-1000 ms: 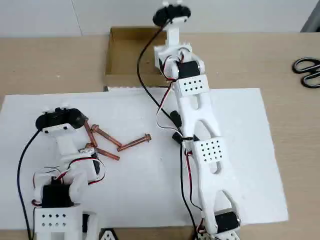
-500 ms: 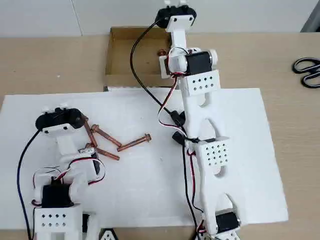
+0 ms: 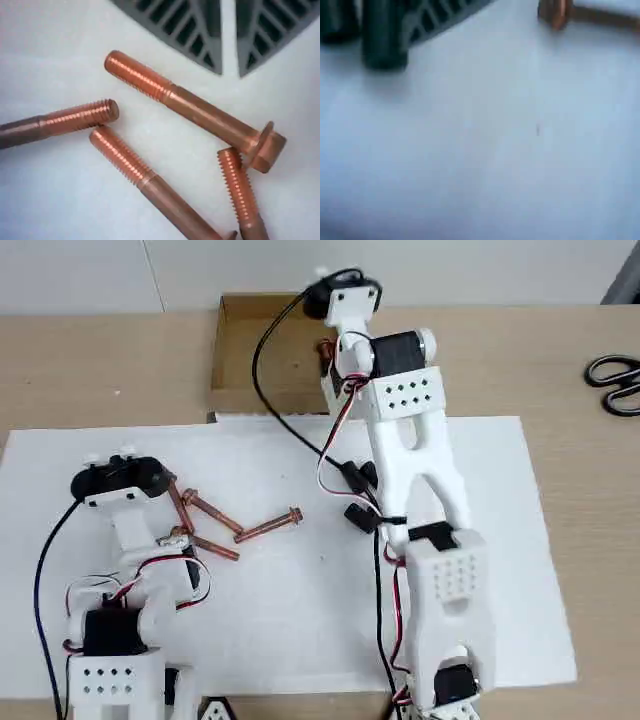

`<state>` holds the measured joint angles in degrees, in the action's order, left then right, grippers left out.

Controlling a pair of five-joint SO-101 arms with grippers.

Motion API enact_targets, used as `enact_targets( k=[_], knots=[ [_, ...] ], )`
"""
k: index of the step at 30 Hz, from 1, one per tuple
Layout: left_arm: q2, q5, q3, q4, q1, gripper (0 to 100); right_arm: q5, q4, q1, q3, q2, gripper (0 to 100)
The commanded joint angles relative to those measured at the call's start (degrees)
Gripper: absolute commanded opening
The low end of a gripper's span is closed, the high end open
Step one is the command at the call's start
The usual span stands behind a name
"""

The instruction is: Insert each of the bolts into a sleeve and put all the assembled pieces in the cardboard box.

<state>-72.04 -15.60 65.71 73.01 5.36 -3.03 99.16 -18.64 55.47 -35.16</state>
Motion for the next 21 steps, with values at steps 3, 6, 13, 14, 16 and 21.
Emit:
enact_targets(
  k=[3,6,13,14,16,21],
  knots=[
    [-0.62,0.18,-2.86,0.44,0.35,0,-4.04,0.4,-0.04,-12.66,10.68,24.8],
    [-0.62,0.26,-2.86,0.35,0.35,0,-5.63,0.4,-0.04,-13.36,11.12,24.8],
    [-0.62,0.35,-2.86,0.18,0.35,0,-11.08,0.13,0.04,-18.29,10.95,24.8],
    [-0.62,0.35,-2.86,0.18,0.35,0,-11.52,-0.04,0.31,-19.69,10.95,24.8],
    [-0.62,0.35,-2.86,0.18,0.35,0,-13.36,-0.04,0.66,-21.63,11.03,24.8],
    [-0.62,0.44,-3.03,0.09,0.35,0,-16.09,-0.4,1.01,-22.86,10.95,24.7]
  ],
)
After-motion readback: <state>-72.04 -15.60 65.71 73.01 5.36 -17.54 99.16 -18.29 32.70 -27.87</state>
